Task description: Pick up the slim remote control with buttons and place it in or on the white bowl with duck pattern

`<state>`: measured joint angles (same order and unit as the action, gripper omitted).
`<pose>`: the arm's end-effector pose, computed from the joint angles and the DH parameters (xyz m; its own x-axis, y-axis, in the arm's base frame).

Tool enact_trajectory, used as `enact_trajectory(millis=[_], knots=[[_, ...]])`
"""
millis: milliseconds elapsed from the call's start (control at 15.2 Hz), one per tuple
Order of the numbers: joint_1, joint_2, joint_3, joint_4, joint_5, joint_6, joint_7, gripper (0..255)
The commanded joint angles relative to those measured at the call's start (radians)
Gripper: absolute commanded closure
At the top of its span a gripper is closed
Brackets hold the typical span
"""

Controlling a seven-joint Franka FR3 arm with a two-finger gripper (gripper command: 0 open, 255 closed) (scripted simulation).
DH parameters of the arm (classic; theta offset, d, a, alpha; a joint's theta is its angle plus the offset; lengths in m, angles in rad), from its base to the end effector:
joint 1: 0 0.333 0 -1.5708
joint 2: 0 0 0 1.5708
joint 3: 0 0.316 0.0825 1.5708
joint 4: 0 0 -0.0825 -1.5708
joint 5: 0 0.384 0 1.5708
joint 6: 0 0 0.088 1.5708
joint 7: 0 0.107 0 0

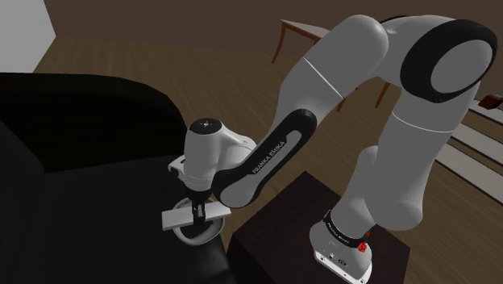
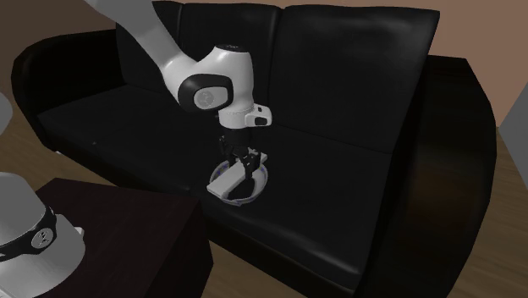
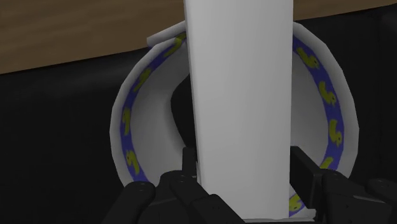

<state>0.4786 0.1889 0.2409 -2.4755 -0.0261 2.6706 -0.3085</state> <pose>0.3580 0.3187 0.2209 0.5005 0.8655 0.0218 0.8657 -0.4999 -0.0274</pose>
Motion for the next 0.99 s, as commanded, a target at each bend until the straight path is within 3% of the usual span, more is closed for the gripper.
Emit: enact_trajectory(millis=[0,198,264,594,924], knots=[[0.001,0.001,0.000,0.000,-0.001,0.002,0.001,255],[0.001,0.001,0.000,0.000,-0.001,0.002,0.001,255],[0.001,0.001,0.000,0.000,-0.001,0.001,0.001,0],[0.001,0.001,0.000,0.000,-0.001,0.002,0.001,0],[-0.012,-0.127,0.017,0.006,0.056,-0.129,-0.040,0]])
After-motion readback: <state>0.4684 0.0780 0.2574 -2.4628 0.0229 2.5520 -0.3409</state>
